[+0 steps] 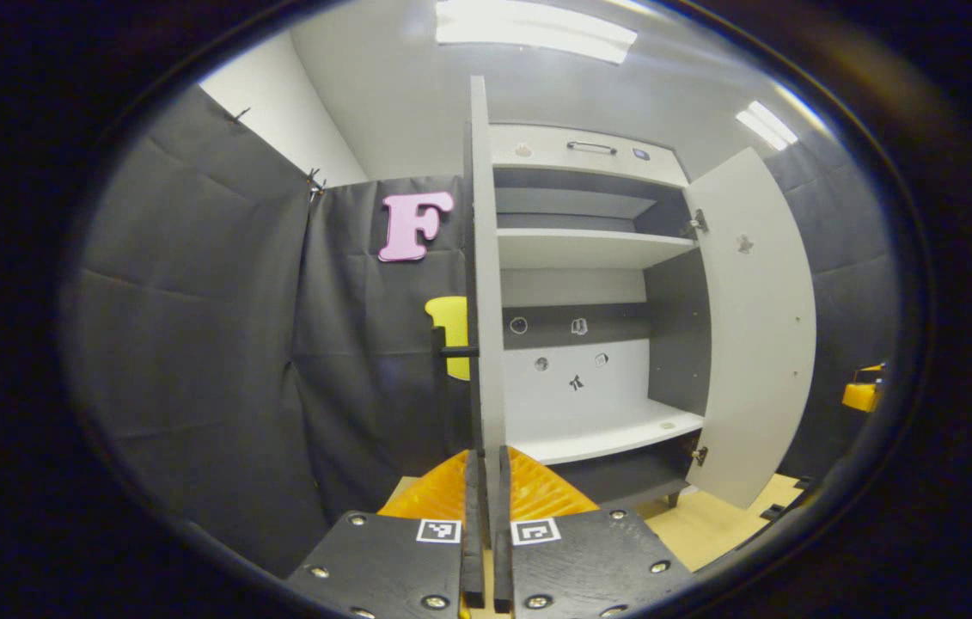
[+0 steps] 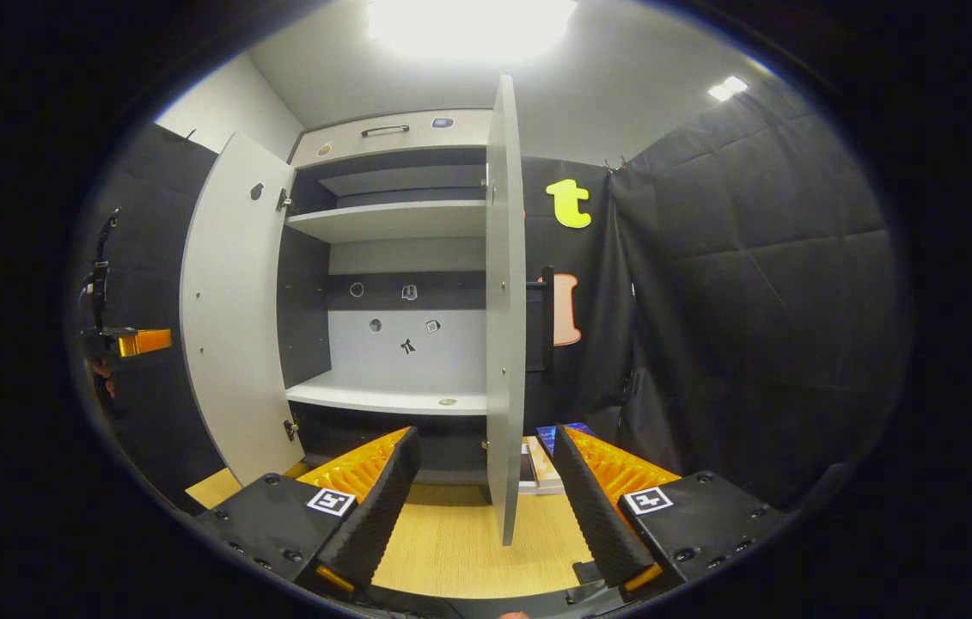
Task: Open the right door of the double-door shoe cabinet with the right hand, and open the left door with the left hand.
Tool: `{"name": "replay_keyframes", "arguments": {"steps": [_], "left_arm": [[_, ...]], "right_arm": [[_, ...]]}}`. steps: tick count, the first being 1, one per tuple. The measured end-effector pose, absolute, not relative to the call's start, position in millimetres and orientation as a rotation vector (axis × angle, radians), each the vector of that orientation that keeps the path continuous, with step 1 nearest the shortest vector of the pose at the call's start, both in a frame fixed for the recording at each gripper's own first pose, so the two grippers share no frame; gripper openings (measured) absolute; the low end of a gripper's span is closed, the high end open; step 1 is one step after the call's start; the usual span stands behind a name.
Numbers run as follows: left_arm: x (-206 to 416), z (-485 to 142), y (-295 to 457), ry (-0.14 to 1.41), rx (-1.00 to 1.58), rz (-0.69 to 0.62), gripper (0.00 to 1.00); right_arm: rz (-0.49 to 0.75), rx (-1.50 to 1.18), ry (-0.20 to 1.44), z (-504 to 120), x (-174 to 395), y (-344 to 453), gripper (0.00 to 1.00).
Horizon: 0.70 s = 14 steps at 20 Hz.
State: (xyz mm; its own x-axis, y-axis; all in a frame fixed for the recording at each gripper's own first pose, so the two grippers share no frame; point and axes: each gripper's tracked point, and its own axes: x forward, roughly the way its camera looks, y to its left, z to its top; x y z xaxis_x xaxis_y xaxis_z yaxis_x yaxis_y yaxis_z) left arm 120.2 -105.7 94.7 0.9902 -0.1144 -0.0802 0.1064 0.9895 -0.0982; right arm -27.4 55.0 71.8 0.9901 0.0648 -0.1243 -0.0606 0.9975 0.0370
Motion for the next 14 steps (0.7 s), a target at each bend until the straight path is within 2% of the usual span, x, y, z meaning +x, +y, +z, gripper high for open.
{"name": "replay_keyframes", "arguments": {"steps": [6, 12, 13, 14], "left_arm": [[72.6, 80.0, -146.5, 0.097, -0.032, -0.076, 0.06], [61.8, 61.3, -167.9, 0.146, -0.047, -0.05, 0.07], [60.6, 60.1, -168.7, 0.145, -0.047, -0.044, 0.07], [59.2, 59.9, -168.9, 0.144, -0.047, -0.04, 0.07]], "right_arm": [[0.062, 0.032, 0.111, 64.5, -16.0, 29.3, 0.97], [0.065, 0.021, 0.093, 61.9, -10.2, 21.4, 0.97], [0.07, 0.022, 0.09, 62.2, -9.9, 21.5, 0.94], [0.074, 0.019, 0.088, 63.7, -8.5, 21.4, 0.97]]}}
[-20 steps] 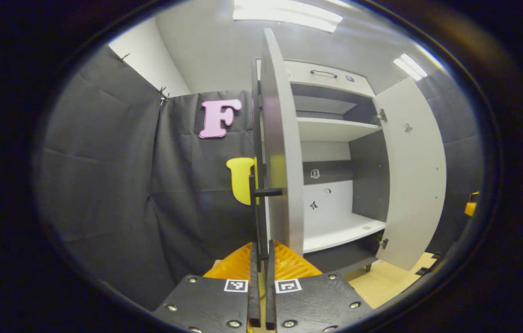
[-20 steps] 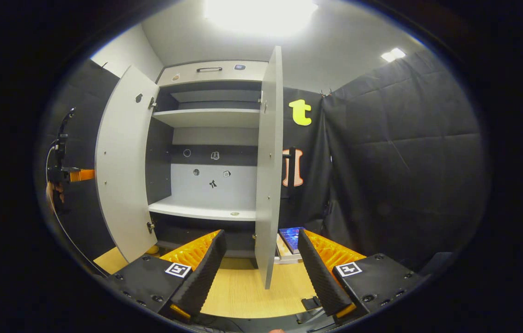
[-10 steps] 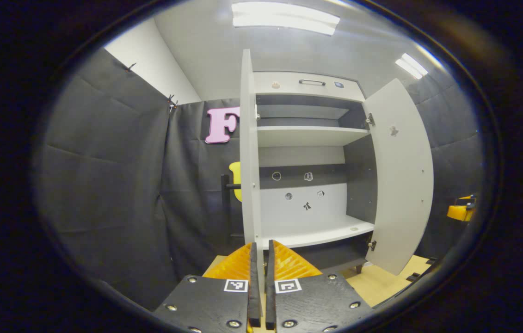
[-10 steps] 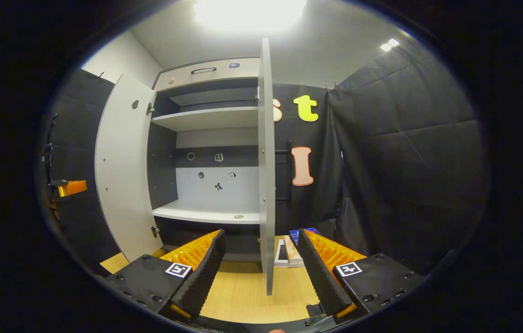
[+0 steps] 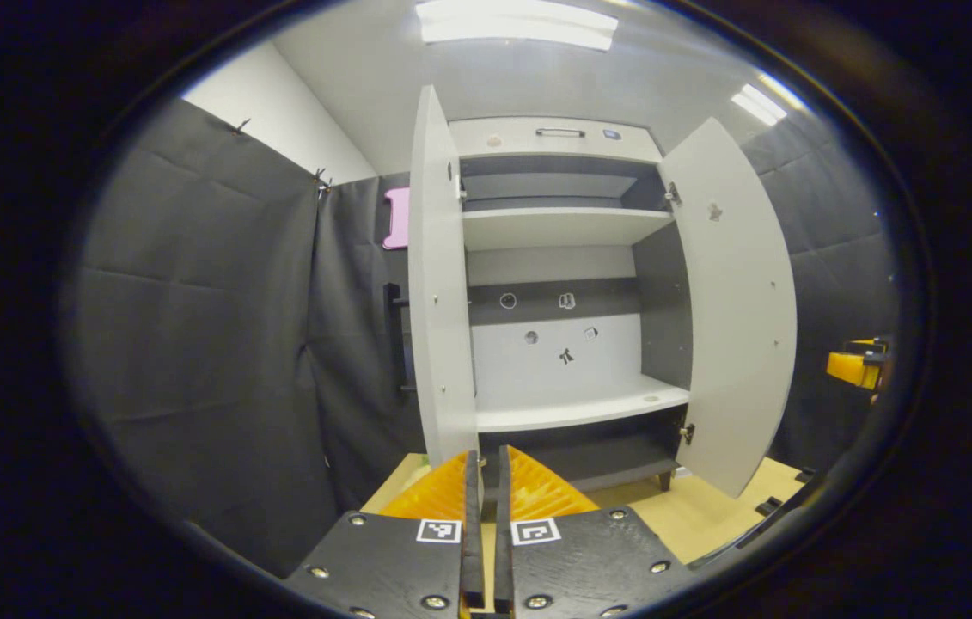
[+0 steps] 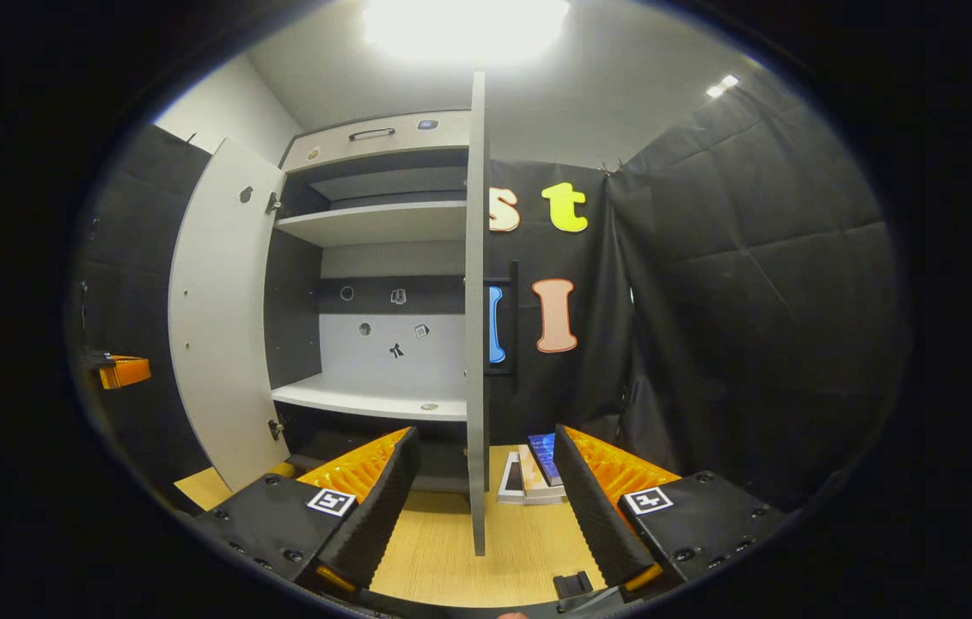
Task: Open the right door of the double-door shoe cabinet with the right hand, and open the left door with the left hand.
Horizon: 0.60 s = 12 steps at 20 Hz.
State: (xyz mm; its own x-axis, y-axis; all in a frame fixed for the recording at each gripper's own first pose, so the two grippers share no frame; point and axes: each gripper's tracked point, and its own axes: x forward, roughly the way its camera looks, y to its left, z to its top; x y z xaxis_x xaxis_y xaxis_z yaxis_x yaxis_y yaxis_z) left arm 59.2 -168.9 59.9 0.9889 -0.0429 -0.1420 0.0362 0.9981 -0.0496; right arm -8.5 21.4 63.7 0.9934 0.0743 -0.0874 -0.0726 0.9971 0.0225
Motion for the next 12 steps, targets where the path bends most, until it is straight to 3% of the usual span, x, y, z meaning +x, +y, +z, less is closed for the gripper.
{"name": "replay_keyframes", "arguments": {"steps": [1, 6, 7, 11, 12], "left_arm": [[58.5, 61.0, -169.0, 0.143, -0.045, -0.036, 0.07], [55.8, 61.3, -158.9, 0.137, -0.014, 0.017, 0.13], [54.1, 60.0, -156.7, 0.139, -0.014, 0.019, 0.24], [50.8, 63.2, -151.6, 0.134, -0.011, 0.046, 0.39], [50.3, 63.2, -149.9, 0.133, -0.014, 0.048, 0.53]], "right_arm": [[0.074, 0.016, 0.087, 64.1, -7.2, 20.2, 0.94], [0.075, 0.025, 0.063, 71.3, -6.3, 18.7, 0.97], [0.074, 0.027, 0.059, 72.2, -7.4, 17.9, 0.97], [0.072, 0.027, 0.049, 75.7, -8.6, 17.4, 0.97], [0.073, 0.025, 0.05, 76.0, -9.1, 18.2, 0.97]]}}
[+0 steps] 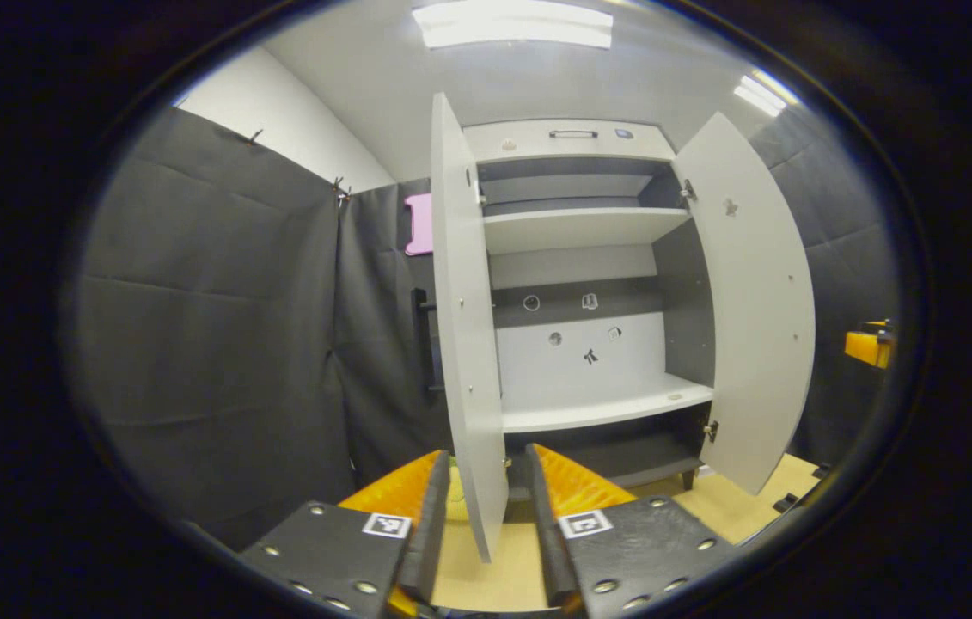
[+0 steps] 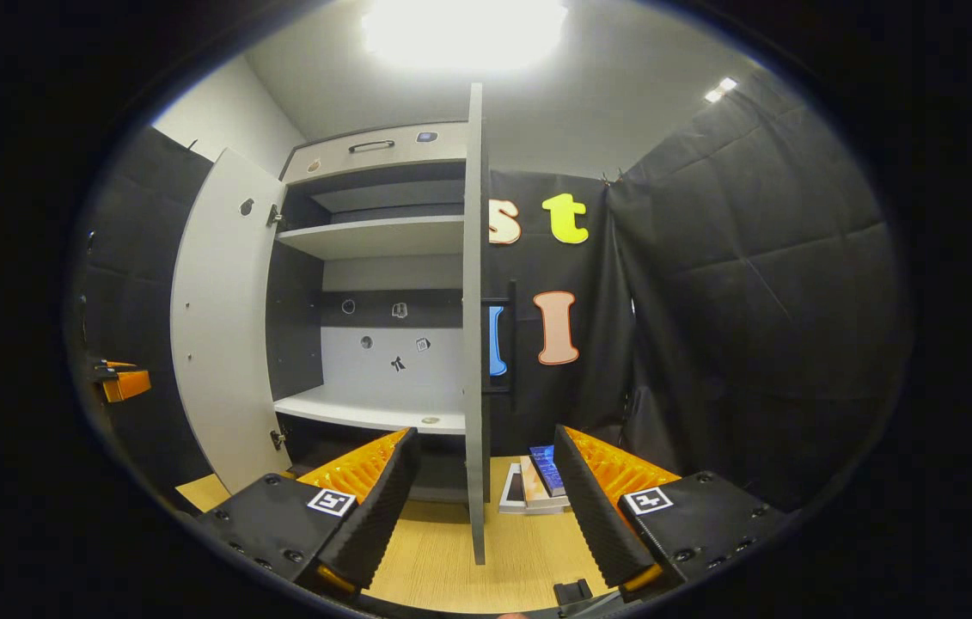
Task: Open the right door of the double-door shoe cabinet with the right hand, and open the left door with the left hand.
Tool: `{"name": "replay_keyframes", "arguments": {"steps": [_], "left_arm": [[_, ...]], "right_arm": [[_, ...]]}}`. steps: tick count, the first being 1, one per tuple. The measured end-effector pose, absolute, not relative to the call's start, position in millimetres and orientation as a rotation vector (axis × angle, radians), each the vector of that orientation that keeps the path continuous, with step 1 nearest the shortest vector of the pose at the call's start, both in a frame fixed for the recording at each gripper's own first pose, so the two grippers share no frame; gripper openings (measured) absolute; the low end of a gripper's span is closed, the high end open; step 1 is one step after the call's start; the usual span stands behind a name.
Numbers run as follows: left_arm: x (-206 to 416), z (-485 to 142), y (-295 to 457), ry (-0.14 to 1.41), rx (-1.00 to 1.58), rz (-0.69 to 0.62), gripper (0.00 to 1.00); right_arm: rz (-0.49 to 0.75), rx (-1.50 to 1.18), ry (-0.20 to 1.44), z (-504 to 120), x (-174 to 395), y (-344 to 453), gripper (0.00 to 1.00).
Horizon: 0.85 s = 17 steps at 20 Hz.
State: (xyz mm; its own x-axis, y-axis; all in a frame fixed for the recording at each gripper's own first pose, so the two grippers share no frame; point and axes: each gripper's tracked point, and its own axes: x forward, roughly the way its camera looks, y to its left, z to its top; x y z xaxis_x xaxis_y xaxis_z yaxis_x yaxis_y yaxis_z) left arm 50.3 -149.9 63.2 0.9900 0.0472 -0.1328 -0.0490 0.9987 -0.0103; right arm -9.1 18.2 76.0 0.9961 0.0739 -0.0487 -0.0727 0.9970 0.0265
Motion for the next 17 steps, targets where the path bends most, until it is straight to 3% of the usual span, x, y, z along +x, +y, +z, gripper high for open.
{"name": "replay_keyframes", "arguments": {"steps": [3, 17], "left_arm": [[45.8, 62.8, -141.7, 0.13, -0.008, 0.081, 0.95], [31.0, 70.7, -136.3, 0.094, 0.027, 0.101, 0.95]], "right_arm": [[0.075, 0.02, 0.046, 77.6, -11.9, 18.7, 0.97], [0.072, 0.021, 0.031, 83.8, -23.8, 17.7, 0.97]]}}
